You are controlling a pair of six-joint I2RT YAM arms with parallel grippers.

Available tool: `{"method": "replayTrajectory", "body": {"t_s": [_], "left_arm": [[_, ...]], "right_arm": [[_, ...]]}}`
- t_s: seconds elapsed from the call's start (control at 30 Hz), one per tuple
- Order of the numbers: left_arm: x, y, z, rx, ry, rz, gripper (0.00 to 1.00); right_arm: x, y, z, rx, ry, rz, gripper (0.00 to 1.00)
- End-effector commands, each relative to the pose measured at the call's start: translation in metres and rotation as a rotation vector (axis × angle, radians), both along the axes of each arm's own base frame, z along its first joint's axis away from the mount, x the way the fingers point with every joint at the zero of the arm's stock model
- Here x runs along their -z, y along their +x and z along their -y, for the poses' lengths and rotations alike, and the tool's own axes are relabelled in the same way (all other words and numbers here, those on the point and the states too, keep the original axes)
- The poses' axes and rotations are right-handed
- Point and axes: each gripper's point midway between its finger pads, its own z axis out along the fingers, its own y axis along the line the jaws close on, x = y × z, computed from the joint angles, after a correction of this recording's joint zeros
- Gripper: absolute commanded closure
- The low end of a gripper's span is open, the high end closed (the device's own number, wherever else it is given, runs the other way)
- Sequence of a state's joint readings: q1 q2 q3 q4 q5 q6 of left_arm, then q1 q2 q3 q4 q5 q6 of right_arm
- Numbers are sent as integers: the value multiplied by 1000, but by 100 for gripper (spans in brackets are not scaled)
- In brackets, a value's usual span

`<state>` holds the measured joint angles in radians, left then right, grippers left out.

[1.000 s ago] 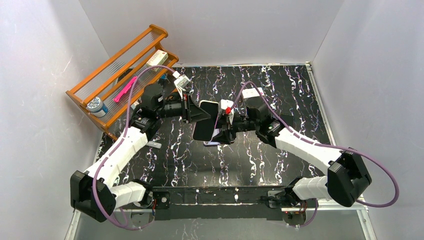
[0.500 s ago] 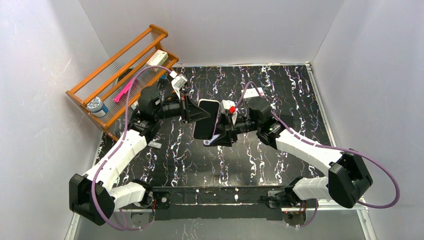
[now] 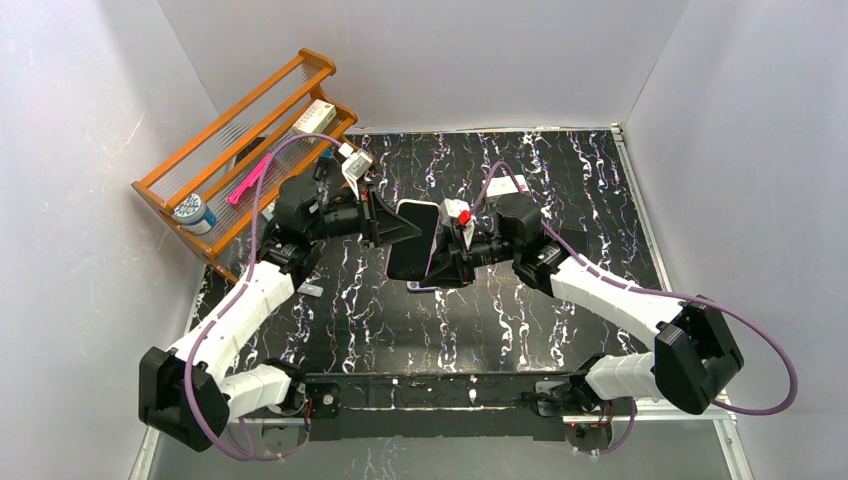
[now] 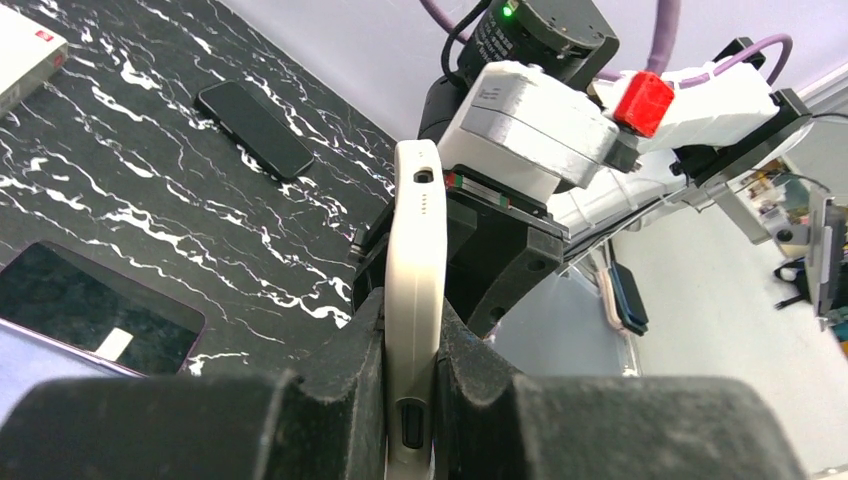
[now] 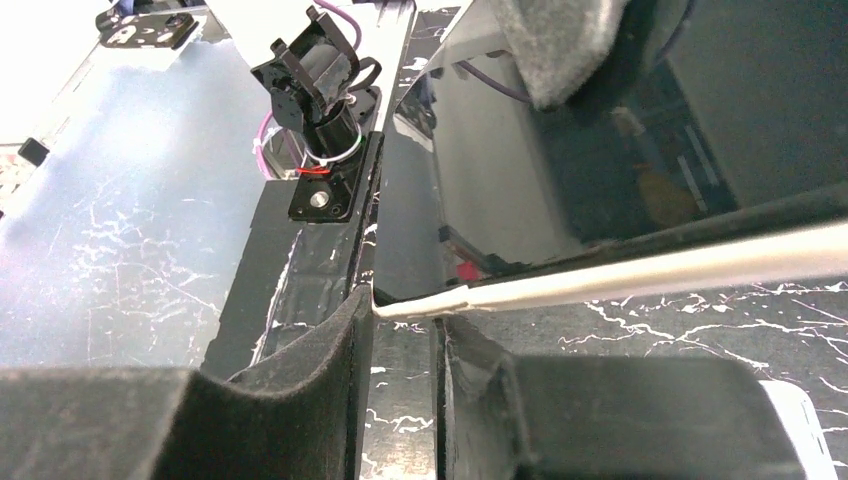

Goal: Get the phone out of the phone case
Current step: Remove the phone case from the phone.

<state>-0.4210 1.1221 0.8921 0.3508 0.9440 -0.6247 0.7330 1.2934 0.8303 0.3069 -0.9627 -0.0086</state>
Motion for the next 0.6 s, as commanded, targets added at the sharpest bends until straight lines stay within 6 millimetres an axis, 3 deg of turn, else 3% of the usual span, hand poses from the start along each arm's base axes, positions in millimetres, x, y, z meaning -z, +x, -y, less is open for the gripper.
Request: {"method": "replayTrajectory", "body": {"t_s": [0.0,0.57], "left_arm": [[-21,4,4,-8,-48,-93,100],[-6,15,13,0,-73,-305,100]], "right_arm": [[-11,11,-5,6,20,122,99],[-19,40,-10,100,13,307,99]]}}
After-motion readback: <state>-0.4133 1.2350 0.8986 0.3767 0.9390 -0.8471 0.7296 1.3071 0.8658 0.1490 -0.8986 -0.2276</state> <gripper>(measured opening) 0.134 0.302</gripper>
